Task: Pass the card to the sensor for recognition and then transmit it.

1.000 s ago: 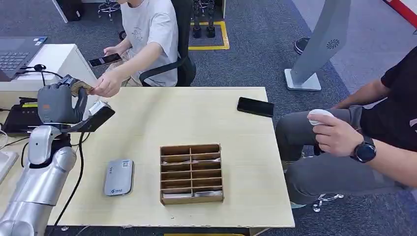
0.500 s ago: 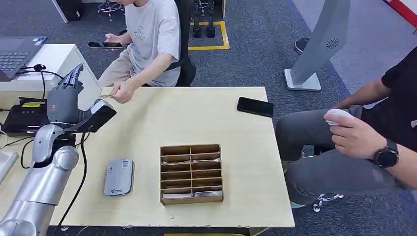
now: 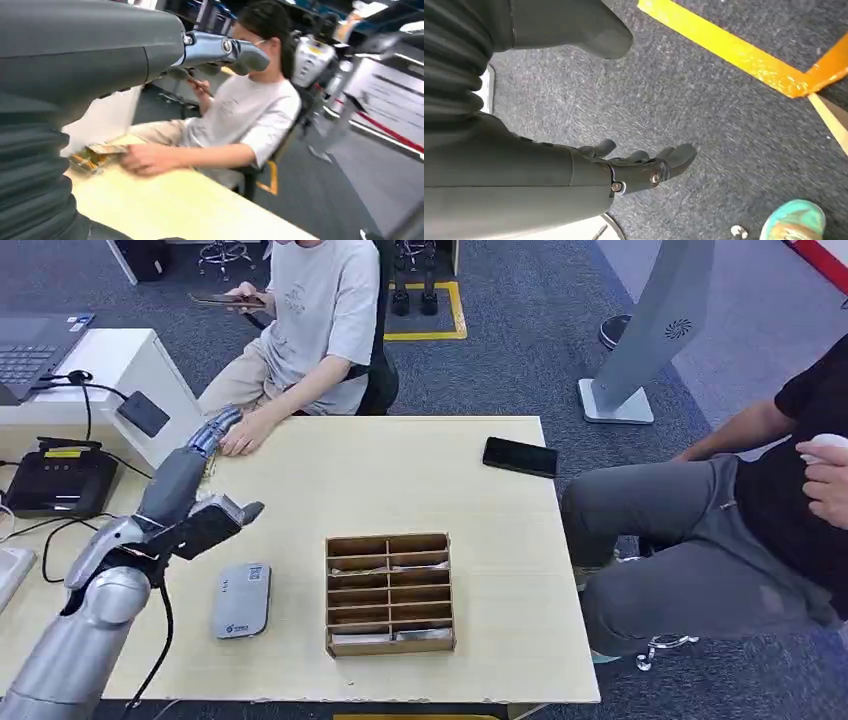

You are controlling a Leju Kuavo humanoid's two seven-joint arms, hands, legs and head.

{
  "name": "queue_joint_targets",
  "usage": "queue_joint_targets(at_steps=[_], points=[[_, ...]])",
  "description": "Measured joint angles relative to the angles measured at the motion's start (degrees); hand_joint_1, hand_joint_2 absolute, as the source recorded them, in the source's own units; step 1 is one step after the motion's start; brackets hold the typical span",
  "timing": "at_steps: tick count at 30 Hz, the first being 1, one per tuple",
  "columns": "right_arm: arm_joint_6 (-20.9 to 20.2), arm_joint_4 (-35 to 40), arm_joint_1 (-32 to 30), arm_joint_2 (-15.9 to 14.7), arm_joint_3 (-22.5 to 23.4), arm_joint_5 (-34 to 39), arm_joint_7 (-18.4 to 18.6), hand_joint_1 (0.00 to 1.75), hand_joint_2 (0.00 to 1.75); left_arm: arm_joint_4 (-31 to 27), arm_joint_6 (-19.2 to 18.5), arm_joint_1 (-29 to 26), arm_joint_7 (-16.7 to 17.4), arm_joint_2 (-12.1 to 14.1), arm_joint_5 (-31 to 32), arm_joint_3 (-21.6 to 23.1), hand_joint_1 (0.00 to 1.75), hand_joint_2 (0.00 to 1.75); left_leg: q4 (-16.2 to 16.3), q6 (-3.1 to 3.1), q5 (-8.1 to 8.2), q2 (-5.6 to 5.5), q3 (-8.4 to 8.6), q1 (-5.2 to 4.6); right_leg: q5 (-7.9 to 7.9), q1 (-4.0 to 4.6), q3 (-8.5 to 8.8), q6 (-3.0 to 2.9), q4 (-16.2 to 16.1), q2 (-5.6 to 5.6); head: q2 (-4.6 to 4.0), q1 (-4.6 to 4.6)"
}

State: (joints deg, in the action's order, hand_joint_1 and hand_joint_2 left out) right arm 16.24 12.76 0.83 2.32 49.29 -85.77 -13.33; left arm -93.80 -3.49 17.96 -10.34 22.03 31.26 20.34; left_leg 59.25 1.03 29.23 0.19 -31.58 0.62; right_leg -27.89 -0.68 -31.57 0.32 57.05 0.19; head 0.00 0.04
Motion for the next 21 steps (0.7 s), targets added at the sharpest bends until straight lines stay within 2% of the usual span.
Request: queue_joint_targets(at_steps=[3,9,14,17,21], points=[[-0.24,0.15,-0.43,-0.04,0.35,0.55,0.09,0.00,1.75,-4.54,-2.06,-1.31,-0.76,1.85,0.28,2.60,0.00,1.75,0.00,0.00,0.00,-0.01,0.01,0.00,0.00,0.00,-0.01,0.00,0.00,-0.02,0.00,-0.02],[-0.50,0.77,-0.65,-0.04,1.22,0.92,0.04,0.00,1.75,-10.63,-1.40,-2.33,-0.44,3.19,5.60,7.96,0.00,1.75,0.00,-0.02,-0.02,0.00,0.03,0.00,0.04,0.00,0.00,0.03,0.01,-0.01,0.00,0.00],[-0.83,1.14,-0.61,0.09,1.75,0.94,0.00,0.00,1.75,-11.61,3.16,-2.32,1.68,3.35,16.29,12.21,0.00,1.75,0.00,-0.02,-0.03,-0.01,0.03,0.00,0.04,0.00,0.01,0.03,0.01,-0.01,0.00,-0.02],[-0.98,1.38,-0.62,0.28,1.86,0.48,0.13,0.00,1.75,-11.46,6.11,-2.38,4.08,3.24,21.91,14.93,0.00,1.75,0.00,-0.02,-0.02,-0.01,0.03,0.00,0.04,0.00,0.01,0.03,0.01,-0.01,0.00,-0.02],[-1.34,1.62,-0.65,0.59,1.95,0.11,0.85,0.00,1.75,-10.63,8.19,-2.75,6.66,3.04,26.94,17.82,0.00,1.75,0.00,-0.02,-0.02,-0.01,0.03,0.00,0.04,0.00,-0.01,0.03,0.00,-0.01,0.00,0.00]])
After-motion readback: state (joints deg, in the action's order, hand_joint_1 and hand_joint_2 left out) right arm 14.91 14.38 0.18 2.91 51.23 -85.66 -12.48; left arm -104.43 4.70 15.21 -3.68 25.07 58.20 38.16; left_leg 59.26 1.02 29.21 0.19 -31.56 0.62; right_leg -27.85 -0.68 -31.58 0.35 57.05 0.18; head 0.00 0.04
